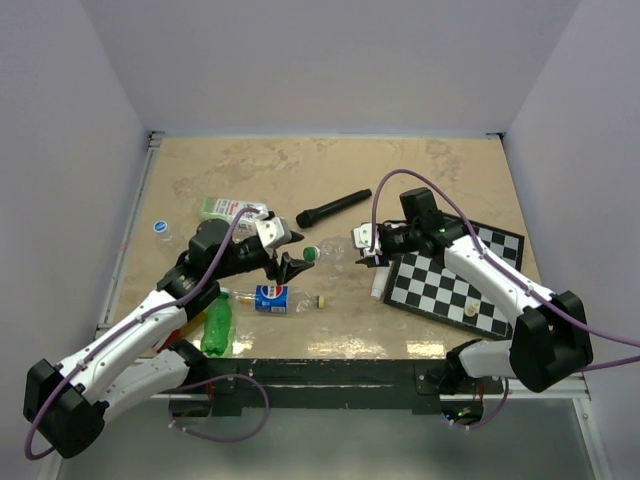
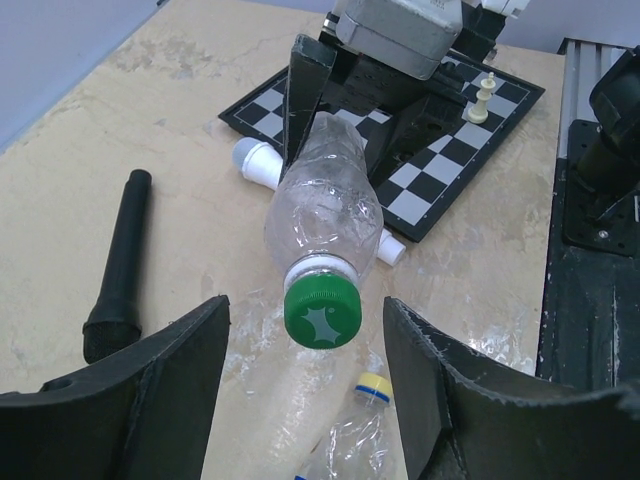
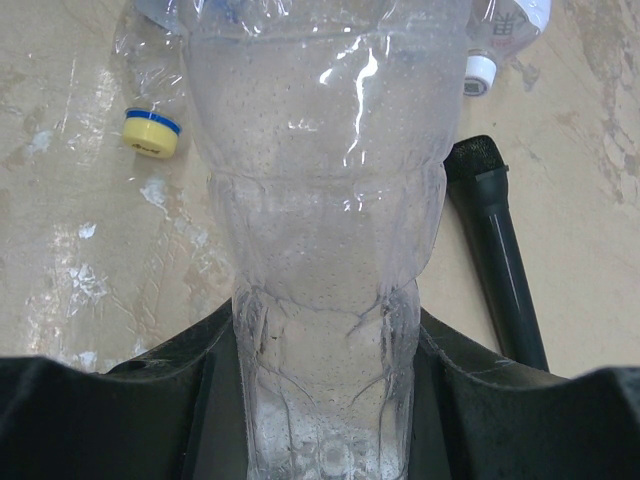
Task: Unscrew the bottle caps
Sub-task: Unscrew the bottle cap from the plastic bottle.
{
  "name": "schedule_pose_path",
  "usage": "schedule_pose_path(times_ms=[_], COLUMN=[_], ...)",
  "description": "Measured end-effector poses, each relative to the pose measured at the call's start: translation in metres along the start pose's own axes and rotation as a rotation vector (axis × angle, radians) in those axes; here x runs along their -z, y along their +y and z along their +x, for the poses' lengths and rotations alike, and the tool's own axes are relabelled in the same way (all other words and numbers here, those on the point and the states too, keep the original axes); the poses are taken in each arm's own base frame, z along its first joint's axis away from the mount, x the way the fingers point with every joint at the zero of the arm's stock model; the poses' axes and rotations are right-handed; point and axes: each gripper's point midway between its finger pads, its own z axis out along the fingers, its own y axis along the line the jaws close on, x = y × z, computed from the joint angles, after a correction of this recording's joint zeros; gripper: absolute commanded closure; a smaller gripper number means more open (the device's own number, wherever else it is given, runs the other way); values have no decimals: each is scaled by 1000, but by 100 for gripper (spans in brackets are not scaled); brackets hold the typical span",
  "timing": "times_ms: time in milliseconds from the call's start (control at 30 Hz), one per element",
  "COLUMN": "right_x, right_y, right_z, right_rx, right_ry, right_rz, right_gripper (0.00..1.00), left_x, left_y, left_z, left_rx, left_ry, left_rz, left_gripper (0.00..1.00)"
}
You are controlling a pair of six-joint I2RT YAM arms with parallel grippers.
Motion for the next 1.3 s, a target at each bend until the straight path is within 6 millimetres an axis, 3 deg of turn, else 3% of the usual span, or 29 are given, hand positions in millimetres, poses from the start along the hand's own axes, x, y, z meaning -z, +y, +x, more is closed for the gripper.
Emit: schedule_pose_path(times_ms=[233,433,533,900,1300], right_x=[0,-1,-1,-1,-5], right_y=[0,1,2,3,-9], right_z=[0,-1,-1,-1,-11], right_rx=[1,2,0,-12,16], right_ry=[-1,-2,-1,-1,-29], right_rz=[-1,-5,-7,-9,27], right_gripper=[100,100,100,100,100], left_x=[-3,-5,-5,-3,6], left_y=[-2,-7,-8,-5,9], left_z=[5,5,5,2,-7], left_rx=[14,32,35,191,856], left_ry=[13,15,15,16,39], left_rz=[18,52,58,-4,-284], left_gripper=[48,77,100,100,100])
